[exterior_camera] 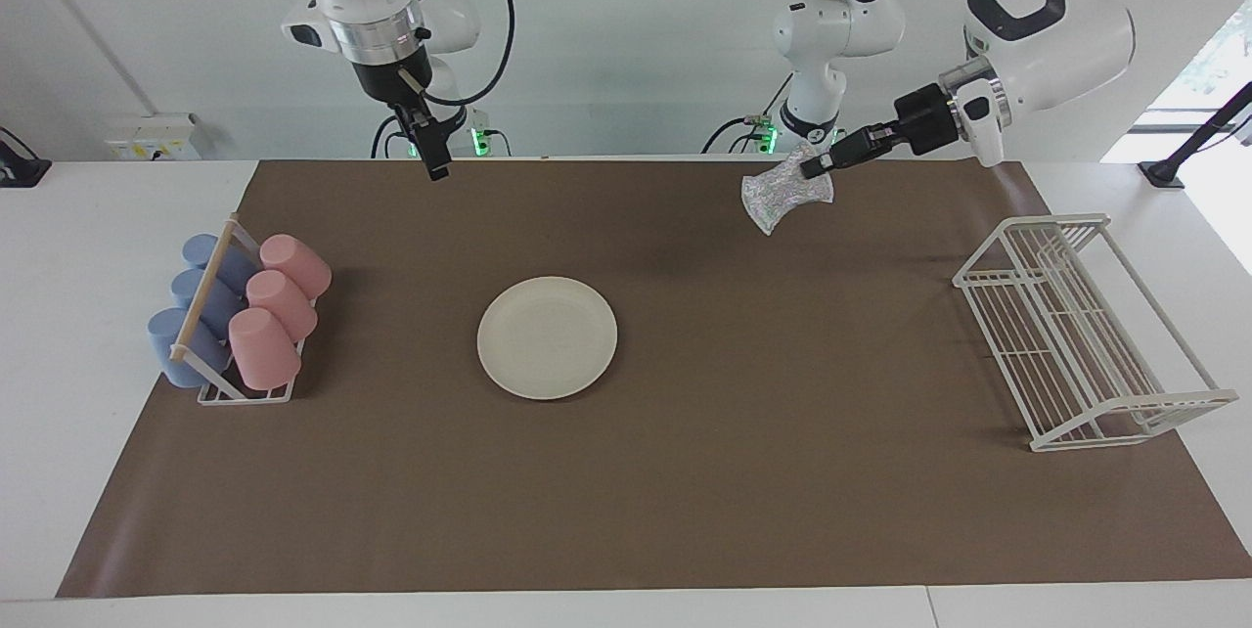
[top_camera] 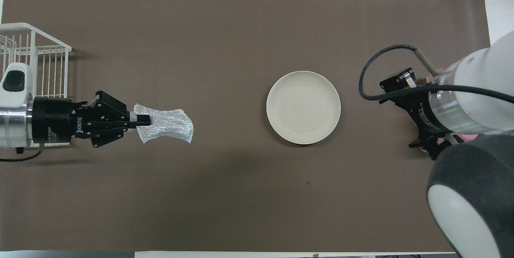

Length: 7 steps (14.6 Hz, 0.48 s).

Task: Wipe plate with sponge
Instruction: 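Carry the sponge toward the right gripper while the right gripper approaches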

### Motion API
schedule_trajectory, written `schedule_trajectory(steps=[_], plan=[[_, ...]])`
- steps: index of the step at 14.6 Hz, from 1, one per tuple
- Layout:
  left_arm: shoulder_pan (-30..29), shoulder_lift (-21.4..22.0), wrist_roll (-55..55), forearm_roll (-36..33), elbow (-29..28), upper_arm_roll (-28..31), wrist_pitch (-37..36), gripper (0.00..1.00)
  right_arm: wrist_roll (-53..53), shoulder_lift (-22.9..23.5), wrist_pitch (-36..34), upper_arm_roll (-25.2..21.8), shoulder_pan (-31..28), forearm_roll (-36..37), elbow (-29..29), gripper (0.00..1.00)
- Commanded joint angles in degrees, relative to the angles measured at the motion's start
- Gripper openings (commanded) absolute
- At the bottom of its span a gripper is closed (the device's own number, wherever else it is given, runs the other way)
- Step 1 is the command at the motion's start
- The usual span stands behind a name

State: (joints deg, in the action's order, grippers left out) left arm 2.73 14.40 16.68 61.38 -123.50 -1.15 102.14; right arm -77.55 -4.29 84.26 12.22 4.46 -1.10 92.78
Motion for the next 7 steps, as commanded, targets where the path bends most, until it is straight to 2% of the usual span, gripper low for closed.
schedule_trajectory(steps=[1,3,5,7], plan=[[3.15,3.62,-5.76,6.11,-6.22,0.71,4.12,0.0,-1.91,-3.17,-0.68,1.75,-0.24,-0.75,4.42,1.0],[4.82,3.71,-10.07,10.14,-8.85,0.62,4.21,0.0,-2.86,-3.18,-0.33,1.93,-0.24,-2.05,4.43,1.0],[7.02,3.71,-13.33,12.53,-10.52,0.62,4.3,0.0,-11.6,-3.18,2.29,1.93,-0.32,-7.84,4.86,1.0],[8.43,3.8,-15.27,14.47,-12.02,0.62,4.13,0.0,-20.15,-3.18,6.24,2.45,0.89,-8.57,5.3,1.0]])
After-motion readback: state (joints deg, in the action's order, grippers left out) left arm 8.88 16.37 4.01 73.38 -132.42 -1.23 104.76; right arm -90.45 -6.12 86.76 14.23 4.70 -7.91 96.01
